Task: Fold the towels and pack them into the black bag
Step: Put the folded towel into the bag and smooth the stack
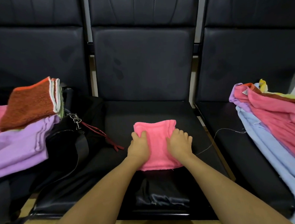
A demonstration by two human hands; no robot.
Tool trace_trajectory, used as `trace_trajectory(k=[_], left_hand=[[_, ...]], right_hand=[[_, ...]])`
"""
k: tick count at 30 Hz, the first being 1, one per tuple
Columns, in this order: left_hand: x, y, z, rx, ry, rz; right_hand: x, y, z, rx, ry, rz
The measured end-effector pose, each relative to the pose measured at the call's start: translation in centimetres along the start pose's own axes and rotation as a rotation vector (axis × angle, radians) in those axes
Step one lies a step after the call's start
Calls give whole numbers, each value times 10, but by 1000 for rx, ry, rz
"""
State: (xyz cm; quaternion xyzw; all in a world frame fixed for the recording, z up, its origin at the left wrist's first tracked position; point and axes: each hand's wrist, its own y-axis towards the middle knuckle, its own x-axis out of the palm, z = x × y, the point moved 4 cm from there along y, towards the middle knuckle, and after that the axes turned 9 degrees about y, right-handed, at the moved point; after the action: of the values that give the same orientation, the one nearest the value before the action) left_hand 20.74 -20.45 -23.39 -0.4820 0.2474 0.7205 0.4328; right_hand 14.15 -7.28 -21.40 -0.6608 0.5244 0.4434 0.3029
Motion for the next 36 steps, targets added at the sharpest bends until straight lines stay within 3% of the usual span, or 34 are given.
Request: trace_trajectory(k=[3, 11, 17, 19, 27, 36], left_hand=[[-23, -7, 3, -5, -17, 89], [-98, -22, -13, 56, 377, 282], [-166, -37, -53, 52, 186, 407], [-189, -40, -69, 52, 281, 457], [-258, -25, -174, -4, 543, 492], [-305, 12, -302, -185, 548, 528]], right_hand=[[-13, -7, -17, -45, 237, -13], [-47, -27, -73, -257, 300, 116], [-57, -47, -136, -368, 371, 177], [-59, -50, -164, -415, 385, 199], [-33, -49, -294, -519, 445, 119], [32, -38, -434, -646, 528, 43]])
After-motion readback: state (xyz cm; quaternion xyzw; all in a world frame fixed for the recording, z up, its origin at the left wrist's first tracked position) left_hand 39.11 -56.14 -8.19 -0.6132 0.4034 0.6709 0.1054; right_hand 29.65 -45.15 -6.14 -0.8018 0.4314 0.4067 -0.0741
